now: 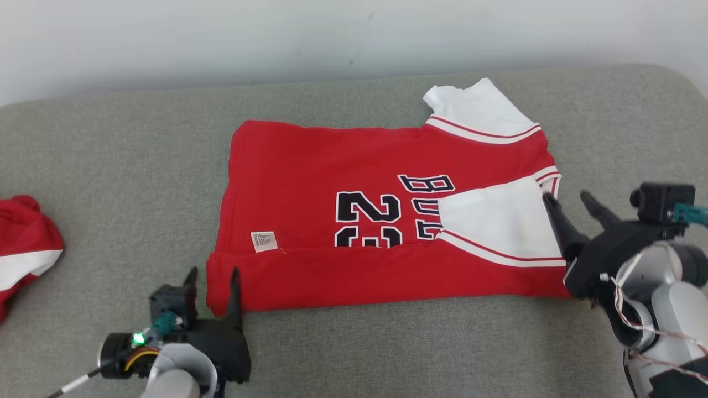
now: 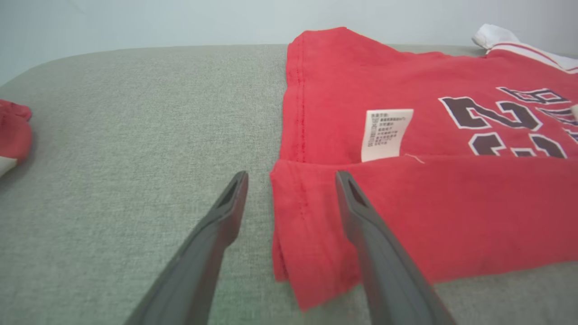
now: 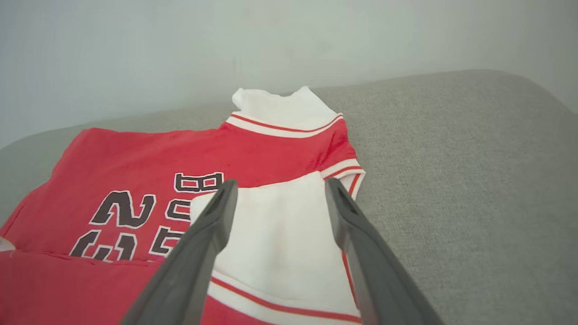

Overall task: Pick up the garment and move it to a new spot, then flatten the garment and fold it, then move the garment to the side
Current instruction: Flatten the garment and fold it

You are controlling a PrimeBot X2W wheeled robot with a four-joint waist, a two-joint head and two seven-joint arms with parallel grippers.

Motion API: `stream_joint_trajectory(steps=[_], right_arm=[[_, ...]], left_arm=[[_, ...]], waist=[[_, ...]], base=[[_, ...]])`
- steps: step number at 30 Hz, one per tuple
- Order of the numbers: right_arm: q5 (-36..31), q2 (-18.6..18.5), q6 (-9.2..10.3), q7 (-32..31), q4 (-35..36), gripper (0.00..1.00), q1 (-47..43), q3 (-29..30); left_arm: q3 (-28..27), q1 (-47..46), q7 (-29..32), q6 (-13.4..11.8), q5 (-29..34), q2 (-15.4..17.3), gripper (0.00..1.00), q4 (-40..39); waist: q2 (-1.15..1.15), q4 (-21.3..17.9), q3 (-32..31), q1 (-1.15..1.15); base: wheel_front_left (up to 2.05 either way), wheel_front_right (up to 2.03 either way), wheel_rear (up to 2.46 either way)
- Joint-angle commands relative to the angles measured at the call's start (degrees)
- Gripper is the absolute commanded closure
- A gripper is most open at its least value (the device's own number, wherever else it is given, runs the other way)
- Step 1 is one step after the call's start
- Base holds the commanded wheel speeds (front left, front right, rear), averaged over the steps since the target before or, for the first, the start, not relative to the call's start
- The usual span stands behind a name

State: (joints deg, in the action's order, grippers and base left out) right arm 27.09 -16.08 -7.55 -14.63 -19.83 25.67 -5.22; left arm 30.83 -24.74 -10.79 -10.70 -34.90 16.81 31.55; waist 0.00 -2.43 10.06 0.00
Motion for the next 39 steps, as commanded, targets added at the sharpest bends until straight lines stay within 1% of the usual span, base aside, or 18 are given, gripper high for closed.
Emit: stream_joint_trajectory(steps=[1, 7, 9, 12, 18, 20, 23, 25, 26, 27, 28, 29, 30, 31, 33, 35, 39], right_arm=[[-0.73, 0.63, 0.13, -1.63, -0.15, 0.0, -1.57, 1.3], [-4.2, 3.23, 0.13, -7.87, 0.87, 0.0, -5.96, 6.82], [-5.95, 4.26, 0.13, -9.25, 0.91, 0.0, -6.48, 8.83], [-8.64, 5.78, 0.13, -10.51, 1.05, 0.0, -6.61, 11.04], [-11.27, 8.59, 0.13, -13.25, -0.41, 0.0, -5.16, 13.57], [-11.59, 8.89, 0.13, -14.05, -0.84, 0.0, -4.93, 13.81], [-13.03, 9.7, 0.13, -16.5, -2.15, 0.0, -4.68, 15.09], [-14.01, 10.45, 0.13, -17.32, -2.55, 0.0, -4.75, 15.84], [-14.57, 10.73, 0.13, -17.73, -2.77, 0.0, -4.73, 16.58], [-15.36, 10.92, 0.13, -18.19, -2.94, 0.0, -4.87, 16.74], [-15.52, 11.13, 0.13, -18.69, -3.12, 0.0, -5.08, 16.78], [-15.0, 11.44, 0.13, -19.38, -3.32, 0.0, -5.37, 16.79], [-14.57, 11.63, 0.13, -19.75, -3.12, 0.79, -5.62, 16.73], [-14.35, 11.78, 0.13, -19.88, -2.8, 1.0, -5.95, 16.5], [-13.76, 11.85, 0.13, -20.48, -1.97, 1.0, -6.97, 16.34], [-12.56, 11.62, 0.14, -20.09, -0.62, 1.0, -7.68, 17.53], [-11.7, 11.76, 0.14, -21.08, 2.48, 1.0, -10.0, 18.96]], left_arm=[[0.77, 1.17, 0.55, -0.61, 1.04, 0.07, 0.0, -0.68], [1.59, 2.68, 2.64, -3.11, 1.81, 0.78, 0.0, -1.16], [1.65, 2.58, 3.5, -4.14, 1.93, 0.78, 0.0, -0.68], [1.66, 2.15, 5.12, -4.98, 1.39, 0.63, 0.0, 0.33], [2.32, 1.6, 6.79, -5.15, 1.16, 0.06, 0.0, 0.12], [2.48, 1.6, 7.15, -5.08, 1.06, 0.04, 0.0, 0.1], [3.1, 1.58, 9.5, -4.61, 0.34, -0.19, 0.0, 0.62], [3.6, 2.14, 11.04, -3.77, -0.45, -0.51, 0.0, 0.71], [3.92, 2.52, 12.03, -3.26, -0.96, -0.77, 0.16, 0.87], [4.29, 2.84, 12.86, -2.79, -1.23, -0.91, 0.48, 1.01], [4.67, 3.2, 13.53, -2.47, -1.63, -1.05, 0.84, 1.18], [4.99, 3.68, 14.27, -1.83, -2.06, -1.25, 1.0, 1.33], [5.19, 4.17, 14.74, -1.51, -2.51, -1.39, 1.0, 1.42], [5.24, 4.58, 14.93, -1.33, -2.8, -1.36, 1.0, 1.46], [5.14, 5.13, 15.24, -1.08, -2.9, -0.94, 1.0, 1.33], [5.15, 5.71, 15.57, -0.77, -3.35, -0.78, 1.0, 0.87], [5.43, 6.95, 16.08, -1.09, -3.64, 0.06, 1.0, -0.76]], waist=[[0.0, -0.28, -0.71, 0.0], [0.0, -1.21, 0.15, 0.0], [0.0, -1.43, 0.84, 0.0], [0.0, -1.63, 2.11, 0.0], [0.0, -1.61, 4.48, 0.0], [0.0, -1.55, 4.72, 0.0], [0.0, -1.37, 5.18, 0.0], [0.0, -1.28, 5.24, 0.0], [0.0, -1.25, 5.2, 0.0], [0.0, -1.21, 5.09, 0.0], [0.0, -1.15, 4.86, 0.0], [0.0, -1.1, 4.62, 0.0], [0.0, -1.06, 4.35, 0.0], [0.0, -1.02, 3.99, 0.0], [0.0, -0.86, 3.15, 0.0], [0.0, -0.6, 2.2, 0.0], [0.0, -0.12, -0.34, 0.0]], base=[[0.0, 0.0, 0.0], [0.0, 0.0, 0.0], [0.0, 0.0, 0.0], [0.0, 0.0, 0.0], [0.0, 0.0, 0.0], [0.0, 0.0, 0.0], [0.0, 0.0, 0.0], [0.0, 0.0, 0.0], [0.0, 0.0, 0.0], [0.0, 0.0, 0.0], [0.0, 0.0, 0.0], [0.0, 0.0, 0.0], [0.0, 0.0, 0.0], [0.0, 0.0, 0.0], [0.0, 0.0, 0.0], [0.0, 0.0, 0.0], [0.0, 0.0, 0.0]])
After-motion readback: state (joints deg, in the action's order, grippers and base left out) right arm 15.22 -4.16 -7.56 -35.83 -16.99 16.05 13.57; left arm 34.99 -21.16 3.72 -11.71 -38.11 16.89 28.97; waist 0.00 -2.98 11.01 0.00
